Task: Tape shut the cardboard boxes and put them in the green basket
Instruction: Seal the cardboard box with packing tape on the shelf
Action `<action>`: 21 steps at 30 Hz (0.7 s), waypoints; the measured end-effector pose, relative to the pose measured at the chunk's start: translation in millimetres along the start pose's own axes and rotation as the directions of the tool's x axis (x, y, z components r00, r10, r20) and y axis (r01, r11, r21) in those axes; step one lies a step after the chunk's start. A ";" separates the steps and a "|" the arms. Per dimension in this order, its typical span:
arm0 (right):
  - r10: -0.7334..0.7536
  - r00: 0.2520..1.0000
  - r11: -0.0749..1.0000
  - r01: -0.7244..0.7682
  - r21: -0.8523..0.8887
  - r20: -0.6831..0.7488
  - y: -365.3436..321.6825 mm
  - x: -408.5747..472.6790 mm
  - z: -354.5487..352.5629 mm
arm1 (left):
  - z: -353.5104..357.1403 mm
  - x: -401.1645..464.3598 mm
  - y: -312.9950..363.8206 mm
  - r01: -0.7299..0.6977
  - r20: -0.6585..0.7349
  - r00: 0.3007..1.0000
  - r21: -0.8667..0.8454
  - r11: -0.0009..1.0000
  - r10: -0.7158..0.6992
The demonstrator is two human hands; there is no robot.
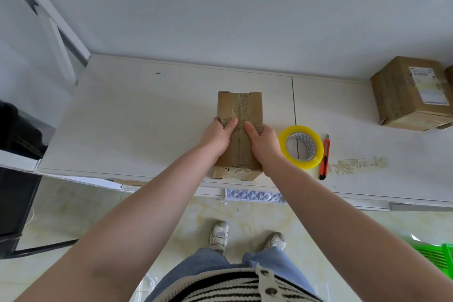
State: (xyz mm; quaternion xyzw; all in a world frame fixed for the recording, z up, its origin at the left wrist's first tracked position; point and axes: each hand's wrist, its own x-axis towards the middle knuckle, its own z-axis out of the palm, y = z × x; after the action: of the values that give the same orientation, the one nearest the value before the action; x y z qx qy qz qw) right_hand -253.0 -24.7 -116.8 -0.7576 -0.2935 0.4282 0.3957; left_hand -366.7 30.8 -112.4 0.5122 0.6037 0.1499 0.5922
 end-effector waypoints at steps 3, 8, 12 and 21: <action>0.017 1.000 1.000 -0.017 0.003 0.023 -2.3 -1.8 0.6 | -0.6 -3.3 0.7 -0.005 0.006 1.000 -0.018 1.000 0.005; 0.049 0.996 0.988 -0.059 0.143 0.075 -6.5 -2.9 -16.7 | -29.3 -8.6 -6.0 0.068 0.096 0.994 -0.269 0.961 -0.044; 0.131 0.982 0.966 -0.158 0.206 0.137 -1.8 -4.3 -35.1 | -44.1 -14.0 -28.7 0.211 0.357 0.933 -0.461 0.862 -0.038; 0.117 0.989 0.976 -0.132 0.175 0.095 6.7 -3.9 -23.8 | -35.1 -10.4 -30.3 0.121 0.148 0.986 -0.310 0.943 -0.077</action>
State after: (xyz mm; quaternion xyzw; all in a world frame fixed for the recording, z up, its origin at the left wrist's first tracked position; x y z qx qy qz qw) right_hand -233.1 -39.4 -113.2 -0.7167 -0.2216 0.5087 0.4225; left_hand -412.9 24.4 -121.6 0.3879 0.5555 0.1806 0.7130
